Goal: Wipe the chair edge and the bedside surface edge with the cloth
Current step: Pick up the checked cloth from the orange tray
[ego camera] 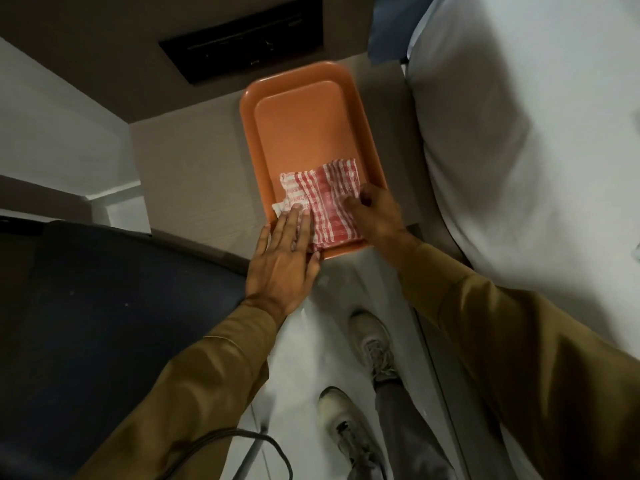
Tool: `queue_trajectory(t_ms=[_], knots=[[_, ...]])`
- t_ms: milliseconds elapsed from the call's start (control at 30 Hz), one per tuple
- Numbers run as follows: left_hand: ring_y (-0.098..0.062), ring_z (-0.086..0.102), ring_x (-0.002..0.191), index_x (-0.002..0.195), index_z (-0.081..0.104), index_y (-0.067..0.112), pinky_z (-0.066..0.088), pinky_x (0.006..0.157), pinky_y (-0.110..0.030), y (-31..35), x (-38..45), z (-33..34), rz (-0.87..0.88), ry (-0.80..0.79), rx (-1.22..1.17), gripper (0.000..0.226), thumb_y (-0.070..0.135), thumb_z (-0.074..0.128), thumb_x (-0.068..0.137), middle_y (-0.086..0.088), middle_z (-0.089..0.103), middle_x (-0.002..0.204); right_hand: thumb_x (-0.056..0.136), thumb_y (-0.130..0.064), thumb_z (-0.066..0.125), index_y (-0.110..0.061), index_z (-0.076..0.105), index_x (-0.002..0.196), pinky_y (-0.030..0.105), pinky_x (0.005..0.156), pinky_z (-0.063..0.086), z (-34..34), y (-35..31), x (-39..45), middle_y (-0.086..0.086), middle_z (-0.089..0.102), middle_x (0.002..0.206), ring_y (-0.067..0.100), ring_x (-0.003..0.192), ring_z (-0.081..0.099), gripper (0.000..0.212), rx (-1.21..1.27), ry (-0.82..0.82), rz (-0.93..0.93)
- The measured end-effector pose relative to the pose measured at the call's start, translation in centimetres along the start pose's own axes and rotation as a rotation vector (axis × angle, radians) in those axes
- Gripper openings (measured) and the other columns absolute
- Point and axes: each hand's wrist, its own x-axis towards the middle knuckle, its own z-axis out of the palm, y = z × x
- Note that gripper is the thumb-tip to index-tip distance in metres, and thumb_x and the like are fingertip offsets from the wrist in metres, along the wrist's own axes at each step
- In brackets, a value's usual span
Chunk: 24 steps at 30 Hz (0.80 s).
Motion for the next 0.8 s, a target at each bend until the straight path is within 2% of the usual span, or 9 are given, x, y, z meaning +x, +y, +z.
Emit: queue_trajectory(t_ms=[67,133,233,333,433,600,633,700,800], knots=[[-0.023,-0.008,0.175,0.175,-0.017,0.019,-0.006,0.142,-0.043,0.1,-0.9,-1.0,-0.009,0.046,-0.023,0.077,0.05,0.024,0.117,-0.006,-0.014,0.186,0.105,-0.033,0.059,-0.027,0.055,0.116,0.04,0.09,0.064,-0.4,-0.5,-1.5,-0.012,0.069,0.1,0.019,0.097,0.076,0.014,0.083,-0.052,-0.046],[-0.022,-0.005,0.175,0.176,-0.014,0.018,-0.005,0.142,-0.043,0.1,-2.1,-2.1,-0.012,0.097,-0.049,0.076,0.048,0.025,0.117,-0.005,-0.01,0.187,0.106,-0.029,0.059,-0.021,0.055,0.125,0.046,0.098,0.061,-0.8,-0.9,-3.7,-0.006,0.07,0.11,0.021,0.103,0.074,0.022,0.137,-0.068,-0.103],[-0.021,-0.003,0.175,0.177,-0.01,0.016,-0.003,0.143,-0.044,0.1,-4.4,-3.6,-0.007,0.141,-0.072,0.076,0.047,0.025,0.117,-0.005,-0.008,0.187,0.108,-0.02,0.055,-0.008,0.049,0.143,0.046,0.105,0.057,-1.3,-1.2,-7.5,0.011,0.065,0.136,0.029,0.122,0.067,0.038,0.159,-0.06,-0.171],[-0.02,-0.001,0.175,0.177,-0.008,0.016,0.0,0.144,-0.045,0.2,-7.6,-4.7,0.035,0.156,-0.067,0.074,0.046,0.026,0.117,-0.005,-0.005,0.187,0.109,-0.017,0.051,-0.009,0.042,0.152,0.044,0.109,0.054,-2.0,-0.9,-11.9,0.011,0.058,0.146,0.027,0.13,0.062,0.045,0.192,-0.027,-0.213],[-0.021,0.005,0.175,0.177,-0.002,0.017,0.003,0.144,-0.043,0.3,-11.3,-5.3,0.1,0.165,-0.06,0.072,0.043,0.029,0.118,-0.005,0.002,0.187,0.109,-0.021,0.05,-0.015,0.042,0.154,0.039,0.107,0.056,-2.3,0.1,-17.1,0.006,0.062,0.142,0.021,0.123,0.066,0.046,0.164,-0.005,-0.239],[-0.02,0.018,0.173,0.178,0.008,0.015,0.007,0.143,-0.039,-0.3,-17.5,-4.4,0.204,0.126,0.02,0.069,0.039,0.033,0.119,-0.005,0.014,0.186,0.106,-0.019,0.054,-0.016,0.064,0.13,0.048,0.097,0.062,-0.4,4.3,-24.6,0.003,0.075,0.118,0.022,0.107,0.075,0.026,0.14,0.077,-0.163],[-0.02,0.019,0.173,0.178,0.008,0.015,0.007,0.143,-0.038,-0.6,-18.8,-4.0,0.207,0.118,0.051,0.069,0.039,0.034,0.119,-0.005,0.015,0.186,0.105,-0.016,0.053,-0.016,0.065,0.129,0.046,0.094,0.063,0.2,5.3,-26.0,0.003,0.076,0.116,0.021,0.106,0.075,0.026,0.181,0.088,-0.138],[-0.019,0.018,0.173,0.178,0.006,0.015,0.006,0.143,-0.038,-1.4,-21.0,-3.4,0.206,0.091,0.106,0.07,0.039,0.033,0.119,-0.004,0.014,0.186,0.105,-0.015,0.052,-0.017,0.067,0.13,0.028,0.082,0.066,1.4,7.5,-28.9,-0.002,0.077,0.113,0.012,0.101,0.077,0.029,0.266,0.111,-0.1],[-0.02,0.018,0.173,0.178,0.004,0.015,0.006,0.144,-0.039,-2.2,-24.0,-2.4,0.214,0.057,0.171,0.07,0.04,0.032,0.119,-0.005,0.014,0.186,0.107,-0.019,0.053,-0.02,0.067,0.127,0.007,0.063,0.057,3.1,11.3,-33.7,-0.007,0.077,0.106,-0.001,0.088,0.077,0.025,0.365,0.13,-0.052]])
